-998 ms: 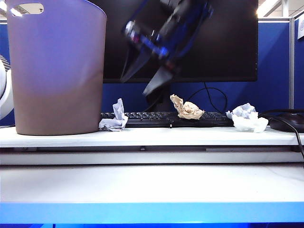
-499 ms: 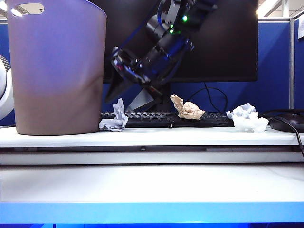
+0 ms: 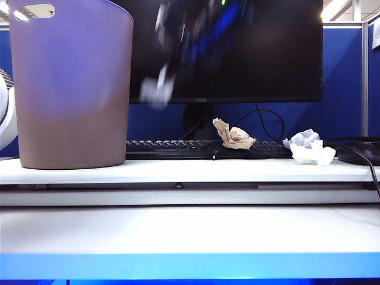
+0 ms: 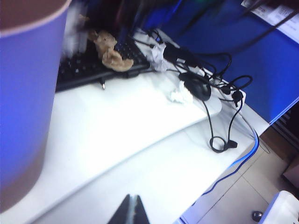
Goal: Pick up all paper balls from the table and place them in the pink trash can.
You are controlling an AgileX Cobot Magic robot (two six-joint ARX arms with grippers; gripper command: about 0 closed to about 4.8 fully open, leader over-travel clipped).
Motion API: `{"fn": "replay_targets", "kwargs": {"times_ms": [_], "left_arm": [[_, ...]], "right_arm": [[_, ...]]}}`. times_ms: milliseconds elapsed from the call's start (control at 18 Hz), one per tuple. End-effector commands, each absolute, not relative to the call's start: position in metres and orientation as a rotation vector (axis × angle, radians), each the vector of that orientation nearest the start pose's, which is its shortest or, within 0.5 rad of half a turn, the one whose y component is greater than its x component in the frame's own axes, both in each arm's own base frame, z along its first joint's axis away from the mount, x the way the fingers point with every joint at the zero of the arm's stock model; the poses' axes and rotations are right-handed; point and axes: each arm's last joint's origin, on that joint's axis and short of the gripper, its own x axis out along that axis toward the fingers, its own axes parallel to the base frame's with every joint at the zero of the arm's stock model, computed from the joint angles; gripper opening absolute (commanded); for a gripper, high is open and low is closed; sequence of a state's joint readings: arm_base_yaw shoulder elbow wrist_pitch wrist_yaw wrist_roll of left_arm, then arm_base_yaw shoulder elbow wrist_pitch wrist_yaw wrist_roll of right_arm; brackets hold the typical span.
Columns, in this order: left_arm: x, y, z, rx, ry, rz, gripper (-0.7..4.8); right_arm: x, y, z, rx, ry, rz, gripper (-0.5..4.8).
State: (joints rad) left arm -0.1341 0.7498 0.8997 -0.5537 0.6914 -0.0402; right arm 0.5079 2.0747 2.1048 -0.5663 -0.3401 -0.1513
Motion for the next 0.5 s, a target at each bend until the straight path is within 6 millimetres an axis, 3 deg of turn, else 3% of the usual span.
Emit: {"fn": "replay_targets", "kwargs": {"times_ms": [55, 111, 222, 277, 333, 388, 443, 499], "left_arm": [[0.139, -0.037, 0.348, -0.138, 0.379, -0.814, -0.05], [0.140, -0.037, 0.348, -0.136, 0.375, -0.814, -0.05], [0.141, -0.038, 0.352, -0.132, 0.340, -0.816, -0.05], [0.141, -0.038, 0.353, -0.143, 0.327, -0.818, -0.05], [0.141, -0.038, 0.354, -0.142, 0.320, -0.823, -0.05], [0.142, -0.038, 0.354, -0.141, 0.319, -0.822, -0.05], [0.142, -0.038, 0.355, -0.140, 0.313, -0.824, -0.05], [0.142, -0.039, 0.357, -0.139, 0.292, -0.853, -0.05]], "right_arm": [[0.383, 0.237, 0.429, -0.154, 0.242, 0.908, -0.06], [0.368, 0.242, 0.461, -0.098, 0.123, 1.052, -0.06], [0.351, 0.271, 0.467, -0.067, 0.073, 1.170, -0.02], [0.348, 0.287, 0.457, -0.071, 0.114, 1.197, 1.37], [0.347, 0.293, 0.449, -0.076, 0.163, 1.210, 3.86], [0.345, 0.295, 0.445, -0.091, 0.199, 1.201, 4.79], [0.344, 0.292, 0.447, -0.096, 0.210, 1.164, 4.79], [0.341, 0.269, 0.464, -0.108, 0.192, 1.032, 4.79]]}}
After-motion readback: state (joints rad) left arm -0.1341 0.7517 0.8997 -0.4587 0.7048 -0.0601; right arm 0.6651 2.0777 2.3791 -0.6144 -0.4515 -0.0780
